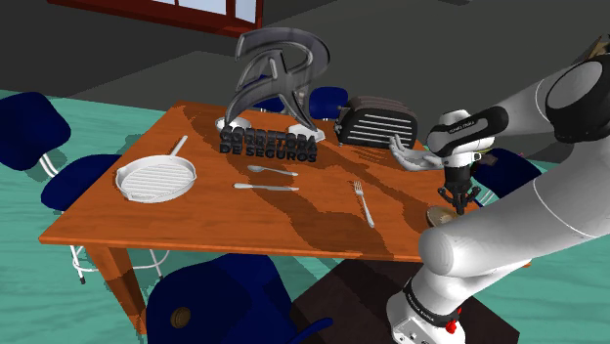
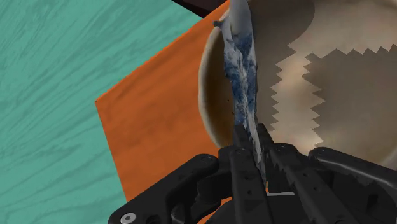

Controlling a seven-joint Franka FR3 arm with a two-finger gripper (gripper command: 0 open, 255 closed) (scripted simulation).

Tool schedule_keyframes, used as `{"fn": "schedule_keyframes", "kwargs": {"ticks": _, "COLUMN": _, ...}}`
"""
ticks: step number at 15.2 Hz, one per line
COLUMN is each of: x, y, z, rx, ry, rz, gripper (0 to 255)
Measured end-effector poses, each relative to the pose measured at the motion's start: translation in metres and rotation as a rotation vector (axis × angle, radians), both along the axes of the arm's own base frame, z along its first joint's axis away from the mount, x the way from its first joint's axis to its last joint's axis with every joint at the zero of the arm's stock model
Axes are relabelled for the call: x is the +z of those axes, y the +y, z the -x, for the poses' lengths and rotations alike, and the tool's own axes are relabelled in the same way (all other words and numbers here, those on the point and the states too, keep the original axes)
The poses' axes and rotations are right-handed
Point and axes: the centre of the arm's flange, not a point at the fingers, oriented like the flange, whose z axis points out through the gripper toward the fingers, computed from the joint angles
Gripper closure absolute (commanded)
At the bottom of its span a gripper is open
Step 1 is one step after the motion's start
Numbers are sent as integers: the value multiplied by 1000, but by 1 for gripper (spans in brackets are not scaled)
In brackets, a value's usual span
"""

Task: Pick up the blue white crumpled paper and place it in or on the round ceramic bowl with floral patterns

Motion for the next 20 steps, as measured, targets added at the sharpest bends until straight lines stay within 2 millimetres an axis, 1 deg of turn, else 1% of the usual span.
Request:
{"fn": "schedule_keyframes", "kwargs": {"ticks": 10, "x": 52, "y": 1, "z": 0, "rx": 0, "ry": 0, "rz": -1, "gripper": 255}}
{"fn": "schedule_keyframes", "kwargs": {"ticks": 11, "x": 54, "y": 6, "z": 0, "rx": 0, "ry": 0, "rz": -2, "gripper": 255}}
{"fn": "schedule_keyframes", "kwargs": {"ticks": 12, "x": 55, "y": 18, "z": -3, "rx": 1, "ry": -1, "rz": -2, "gripper": 255}}
{"fn": "schedule_keyframes", "kwargs": {"ticks": 14, "x": 51, "y": 29, "z": -4, "rx": 1, "ry": 0, "rz": -2, "gripper": 255}}
{"fn": "schedule_keyframes", "kwargs": {"ticks": 20, "x": 23, "y": 32, "z": -4, "rx": 0, "ry": 1, "rz": -2, "gripper": 255}}
